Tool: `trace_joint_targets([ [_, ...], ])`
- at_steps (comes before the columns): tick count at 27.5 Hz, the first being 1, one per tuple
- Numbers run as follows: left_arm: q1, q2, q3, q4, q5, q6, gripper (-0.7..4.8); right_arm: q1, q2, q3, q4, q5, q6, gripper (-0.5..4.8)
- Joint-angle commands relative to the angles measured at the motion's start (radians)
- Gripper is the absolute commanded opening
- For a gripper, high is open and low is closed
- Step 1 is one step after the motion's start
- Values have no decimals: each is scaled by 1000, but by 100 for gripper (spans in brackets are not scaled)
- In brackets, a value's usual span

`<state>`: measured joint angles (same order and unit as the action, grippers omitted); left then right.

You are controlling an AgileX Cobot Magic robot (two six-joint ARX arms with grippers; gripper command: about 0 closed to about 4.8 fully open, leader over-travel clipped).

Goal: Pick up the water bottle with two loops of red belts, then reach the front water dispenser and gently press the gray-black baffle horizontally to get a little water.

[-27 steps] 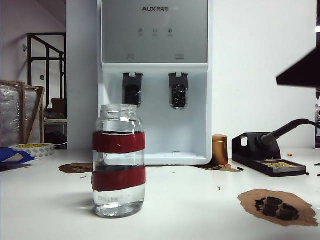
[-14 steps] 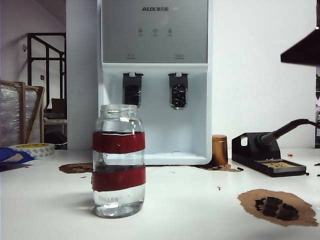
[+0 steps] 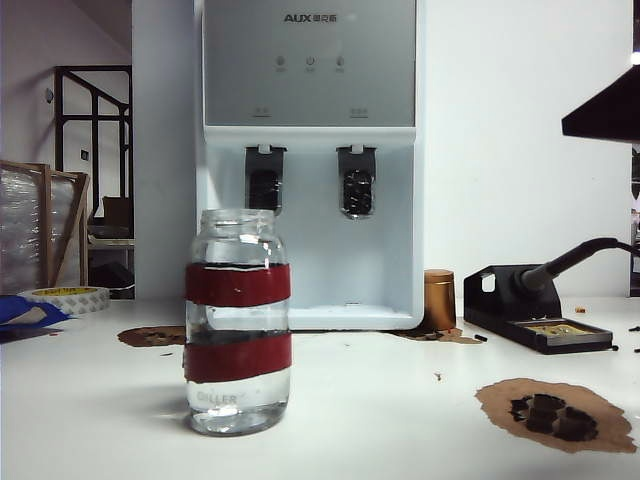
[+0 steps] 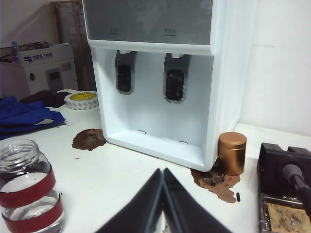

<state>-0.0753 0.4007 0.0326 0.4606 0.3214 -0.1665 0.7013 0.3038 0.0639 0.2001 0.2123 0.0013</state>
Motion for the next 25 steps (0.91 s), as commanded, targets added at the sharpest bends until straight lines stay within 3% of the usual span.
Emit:
trace_joint_targets([
  [1, 1, 2, 0, 14, 3, 4, -5, 0, -46, 0, -12, -3, 6, -1],
  [9, 2, 2, 0, 2, 3, 4, -5, -17, -156, 0, -93, -3, 6, -1],
  [16, 2, 2, -1, -34, 1, 4, -5, -116, -303, 2, -213, -2, 6, -1],
  [25, 0, -58, -28, -72, 11, 5, -4, -123, -302, 3, -249, -3, 6, -1],
])
